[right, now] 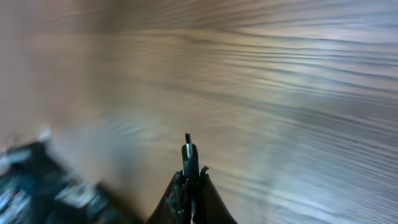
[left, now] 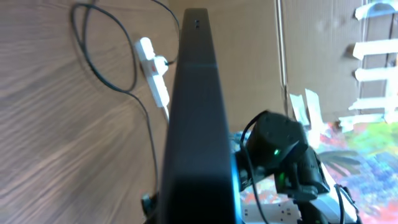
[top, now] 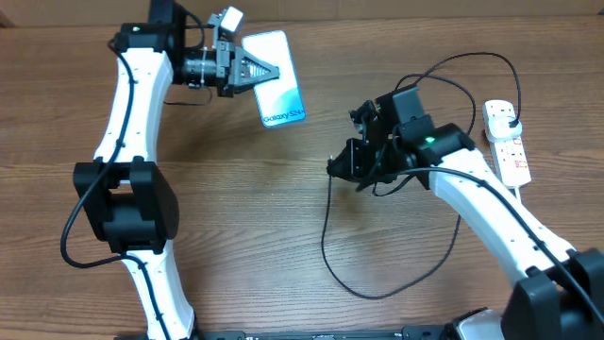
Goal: Plug charger to phone and switch on socket
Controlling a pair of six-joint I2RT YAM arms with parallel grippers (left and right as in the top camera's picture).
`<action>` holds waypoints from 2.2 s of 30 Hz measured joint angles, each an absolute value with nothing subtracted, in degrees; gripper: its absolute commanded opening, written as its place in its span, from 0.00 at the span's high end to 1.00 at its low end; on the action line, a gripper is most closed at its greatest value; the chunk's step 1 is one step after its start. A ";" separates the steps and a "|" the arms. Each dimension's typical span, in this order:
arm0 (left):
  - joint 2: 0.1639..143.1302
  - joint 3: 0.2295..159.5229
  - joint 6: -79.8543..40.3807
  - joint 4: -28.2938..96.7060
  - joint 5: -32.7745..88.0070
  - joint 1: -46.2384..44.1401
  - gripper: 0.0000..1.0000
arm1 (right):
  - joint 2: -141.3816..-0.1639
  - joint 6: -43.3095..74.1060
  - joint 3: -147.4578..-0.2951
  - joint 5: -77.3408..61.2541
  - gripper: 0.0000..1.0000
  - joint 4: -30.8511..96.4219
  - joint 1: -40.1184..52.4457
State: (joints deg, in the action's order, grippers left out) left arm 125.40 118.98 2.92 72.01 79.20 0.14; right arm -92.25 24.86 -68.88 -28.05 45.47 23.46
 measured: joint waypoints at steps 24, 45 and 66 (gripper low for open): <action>125.40 118.98 2.92 71.99 78.56 0.75 0.96 | -106.26 37.32 -68.62 -14.15 0.65 42.28 28.60; 125.40 118.98 2.92 72.05 78.56 0.75 0.96 | -109.73 45.87 -68.62 -11.38 0.42 45.84 28.60; 125.40 118.98 2.92 72.20 78.56 0.75 0.96 | -110.15 48.42 -68.62 -11.62 0.73 44.84 31.11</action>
State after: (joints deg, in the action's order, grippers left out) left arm 125.40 118.98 2.92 72.20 78.56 0.75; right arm -110.15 48.42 -68.62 -11.62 44.84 31.11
